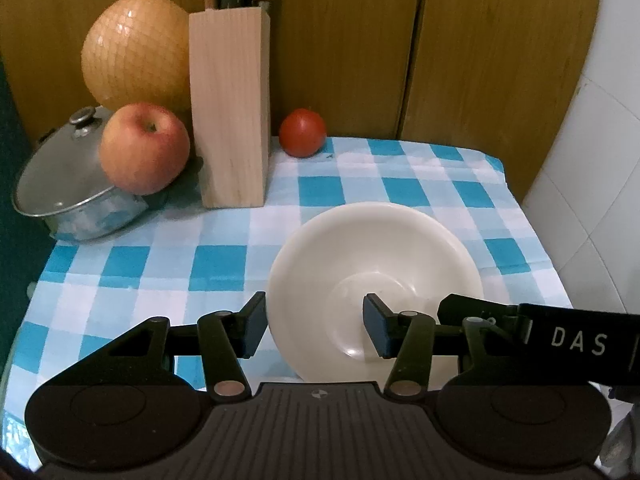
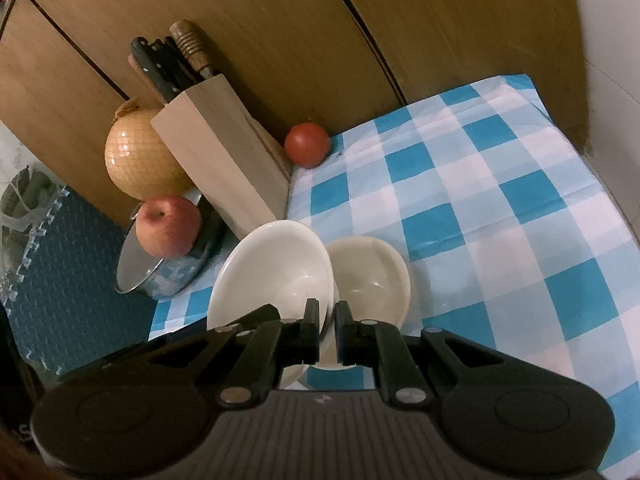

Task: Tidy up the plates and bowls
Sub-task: 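Carry the small bowl with the right gripper toward the stacked bowls, then lower the small bowl into the nested cream-white bowls with the right gripper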

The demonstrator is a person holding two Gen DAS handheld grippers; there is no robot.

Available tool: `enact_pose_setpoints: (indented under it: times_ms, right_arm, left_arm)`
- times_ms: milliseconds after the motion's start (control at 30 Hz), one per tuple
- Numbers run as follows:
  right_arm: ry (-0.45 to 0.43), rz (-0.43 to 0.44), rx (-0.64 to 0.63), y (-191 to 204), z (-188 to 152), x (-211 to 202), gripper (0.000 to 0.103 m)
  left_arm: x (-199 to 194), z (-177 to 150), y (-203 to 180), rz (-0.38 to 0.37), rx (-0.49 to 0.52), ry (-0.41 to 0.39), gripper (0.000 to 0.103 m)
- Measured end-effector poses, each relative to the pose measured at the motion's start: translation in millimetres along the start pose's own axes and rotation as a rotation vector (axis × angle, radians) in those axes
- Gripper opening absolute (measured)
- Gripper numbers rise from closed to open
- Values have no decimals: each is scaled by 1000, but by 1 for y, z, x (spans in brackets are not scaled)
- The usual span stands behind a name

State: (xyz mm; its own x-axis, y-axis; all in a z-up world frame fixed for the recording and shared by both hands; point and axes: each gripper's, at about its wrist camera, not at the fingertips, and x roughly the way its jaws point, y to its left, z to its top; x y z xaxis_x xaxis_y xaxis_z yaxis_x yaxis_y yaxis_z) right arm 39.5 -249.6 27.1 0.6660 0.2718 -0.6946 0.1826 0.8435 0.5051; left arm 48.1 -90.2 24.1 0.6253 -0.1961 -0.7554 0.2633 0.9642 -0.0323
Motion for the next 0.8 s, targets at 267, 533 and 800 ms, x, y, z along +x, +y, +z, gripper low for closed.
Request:
enact_pose_setpoints:
  times_ms: [267,533,800]
  right_arm:
    - [-9,-38,-8,-4,1,3,12]
    - [-39,-85,-11,-11,4,1,16]
    - [-42,-107,6,-17,6,3,16]
  left_arm:
    - [10,-3,-5,6,25,17,61]
    - [7,-1,-6,-3,24,2,71]
    - [5,-1,-6,2,43,-25,73]
